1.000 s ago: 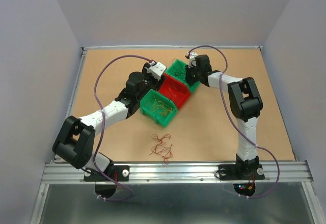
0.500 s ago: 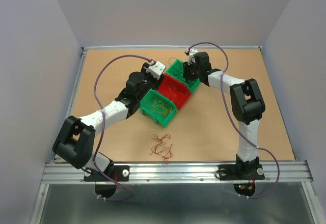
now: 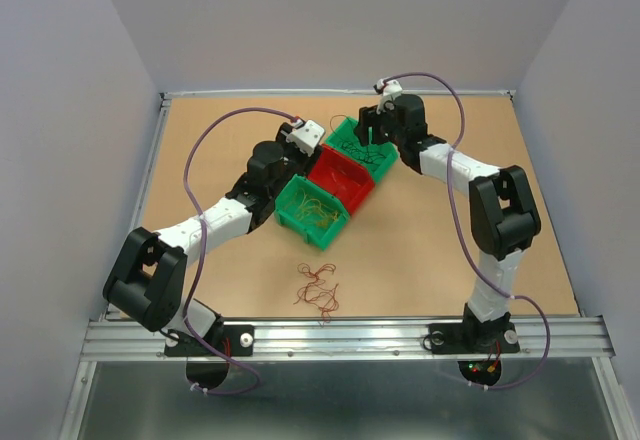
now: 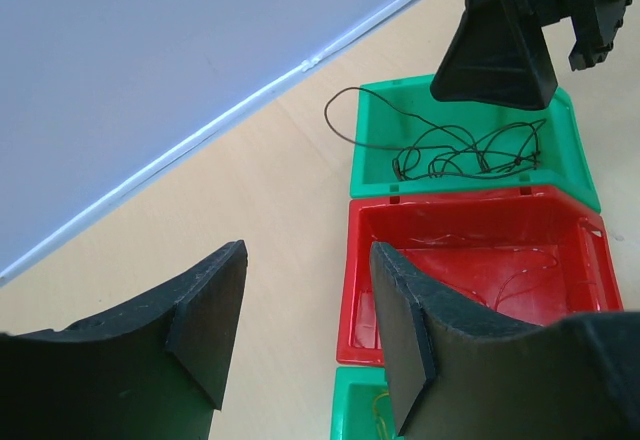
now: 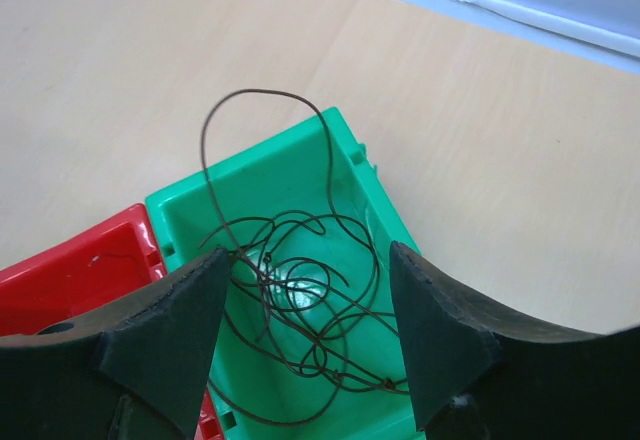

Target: Untangle the cables

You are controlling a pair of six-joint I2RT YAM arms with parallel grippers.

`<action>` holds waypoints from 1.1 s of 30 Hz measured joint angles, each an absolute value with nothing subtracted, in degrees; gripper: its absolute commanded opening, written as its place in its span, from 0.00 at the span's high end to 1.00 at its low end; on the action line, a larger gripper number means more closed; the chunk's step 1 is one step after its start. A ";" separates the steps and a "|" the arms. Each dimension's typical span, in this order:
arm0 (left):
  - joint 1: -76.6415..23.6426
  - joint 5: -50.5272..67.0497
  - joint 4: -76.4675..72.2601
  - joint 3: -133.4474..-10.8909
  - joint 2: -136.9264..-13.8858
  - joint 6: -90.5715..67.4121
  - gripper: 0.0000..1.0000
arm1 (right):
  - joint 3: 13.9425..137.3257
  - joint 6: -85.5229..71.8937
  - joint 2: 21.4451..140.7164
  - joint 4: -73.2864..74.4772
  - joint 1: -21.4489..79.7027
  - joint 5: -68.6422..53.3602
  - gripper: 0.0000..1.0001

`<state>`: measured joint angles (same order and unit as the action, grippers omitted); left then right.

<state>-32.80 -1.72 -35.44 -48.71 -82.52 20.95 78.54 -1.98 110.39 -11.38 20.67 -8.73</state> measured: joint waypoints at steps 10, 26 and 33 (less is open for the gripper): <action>-32.80 -1.76 -35.42 -48.71 -82.52 20.99 0.37 | 79.50 -2.37 111.57 -14.72 20.67 -14.63 0.11; -32.80 -2.00 -35.29 -48.71 -82.52 21.17 0.37 | 99.15 -1.39 129.01 -10.85 23.35 -15.51 0.11; -32.80 -1.98 -35.27 -48.71 -82.52 21.19 0.37 | 102.26 1.48 130.61 -8.97 25.61 -11.18 0.41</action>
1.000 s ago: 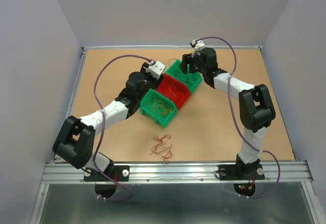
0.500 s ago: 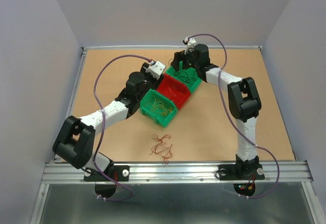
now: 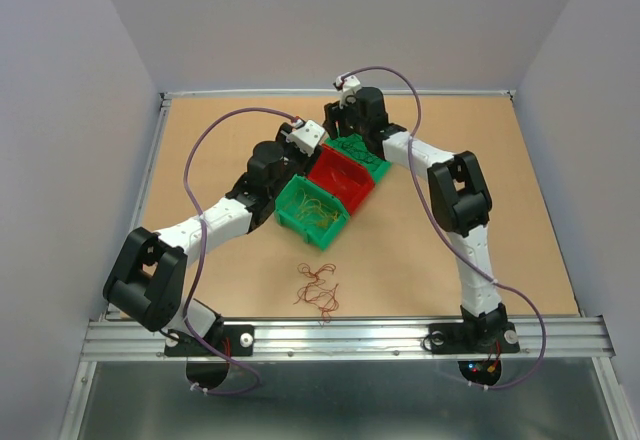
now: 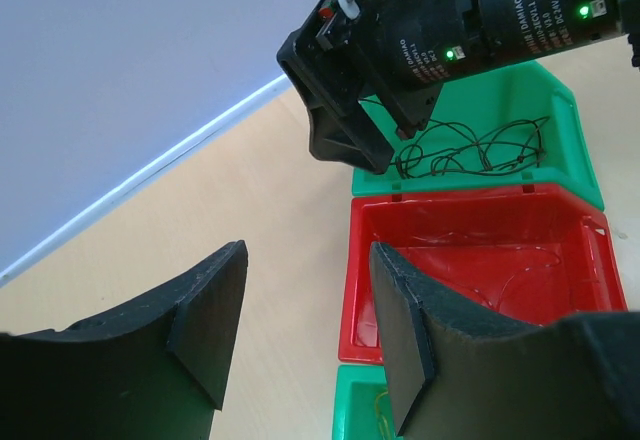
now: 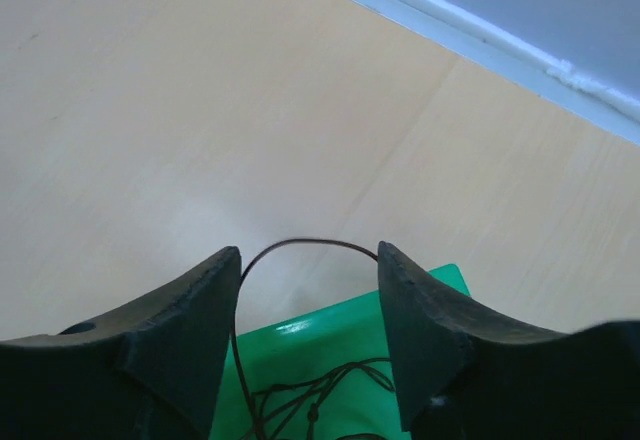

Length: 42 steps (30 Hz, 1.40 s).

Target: Untangle the cables

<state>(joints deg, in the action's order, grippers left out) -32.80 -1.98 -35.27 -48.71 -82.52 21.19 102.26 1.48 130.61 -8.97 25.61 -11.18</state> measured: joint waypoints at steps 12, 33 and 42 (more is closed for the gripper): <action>-32.80 -1.98 -35.27 -48.71 -82.52 21.43 0.37 | 102.91 3.70 131.63 -8.05 25.96 -6.87 0.82; -32.80 -1.76 -34.85 -48.71 -82.52 21.58 0.37 | 92.44 3.40 125.19 -12.91 25.96 -6.48 0.42; -32.80 -1.69 -34.83 -48.71 -82.52 21.58 0.38 | 89.03 2.55 122.10 -17.12 25.96 -8.40 0.32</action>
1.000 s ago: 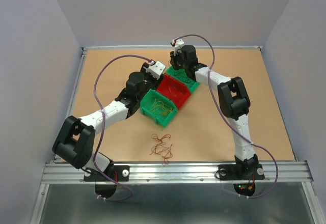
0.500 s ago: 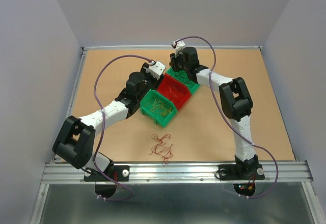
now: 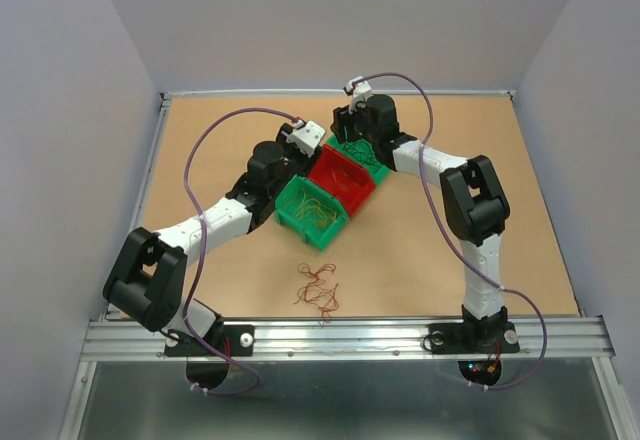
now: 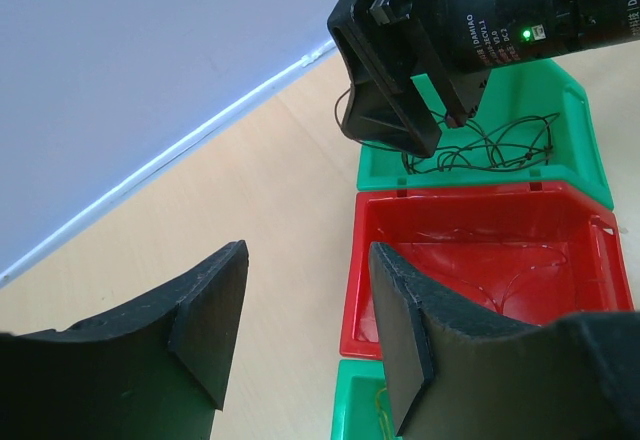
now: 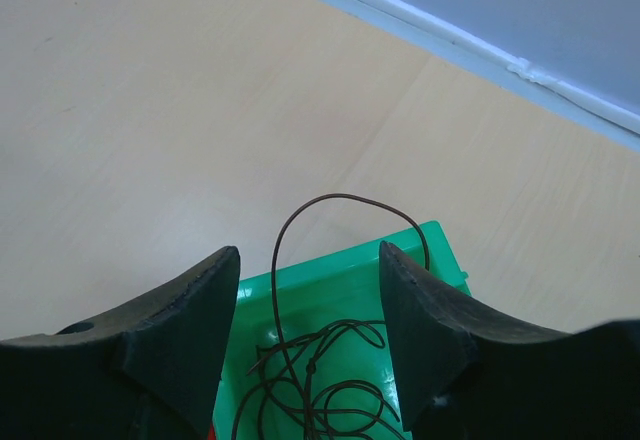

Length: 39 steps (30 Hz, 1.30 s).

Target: Untangle the cables

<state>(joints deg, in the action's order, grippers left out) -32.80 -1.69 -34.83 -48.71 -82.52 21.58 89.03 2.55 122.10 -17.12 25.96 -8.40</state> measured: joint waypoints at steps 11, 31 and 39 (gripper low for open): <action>-32.80 -1.72 -34.81 -48.71 -82.52 21.58 0.38 | 91.92 1.67 124.51 -16.45 25.98 -10.11 0.38; -32.80 -1.72 -34.65 -48.71 -82.52 21.61 0.38 | 89.17 1.50 125.10 -18.72 25.98 -10.26 0.99; -32.80 -1.72 -34.44 -48.71 -82.52 21.58 0.38 | 82.04 0.36 120.68 -22.57 25.52 -11.46 0.99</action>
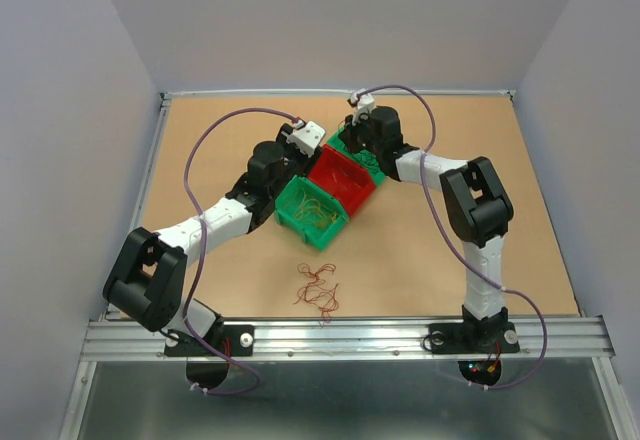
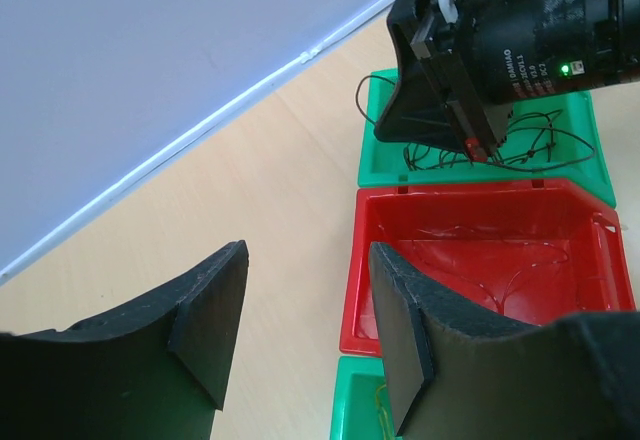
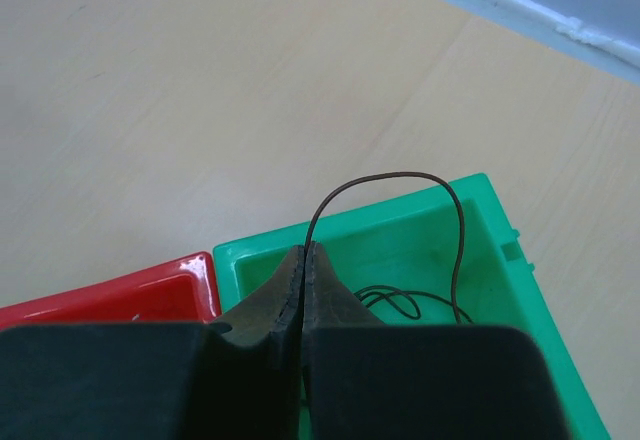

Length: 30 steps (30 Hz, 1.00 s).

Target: Untangle the cables

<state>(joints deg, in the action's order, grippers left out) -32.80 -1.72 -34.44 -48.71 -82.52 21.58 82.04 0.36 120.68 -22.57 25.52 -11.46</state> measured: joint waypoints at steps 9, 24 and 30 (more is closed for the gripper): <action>-32.80 -1.65 -34.41 -48.71 -82.52 21.58 0.38 | 76.47 -3.77 120.92 -23.57 20.29 -15.53 0.99; -32.91 3.46 -32.40 -48.71 -82.50 24.64 0.37 | 85.12 -2.79 127.96 -12.36 16.73 -15.46 0.77; -32.91 5.96 -31.38 -48.64 -81.95 25.87 0.35 | 82.26 -3.88 122.98 -10.68 16.80 -16.19 0.55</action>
<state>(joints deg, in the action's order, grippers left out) -32.91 5.96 -31.38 -48.64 -81.95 25.87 82.26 -3.88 122.98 -10.68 16.80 -16.19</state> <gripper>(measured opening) 0.636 0.400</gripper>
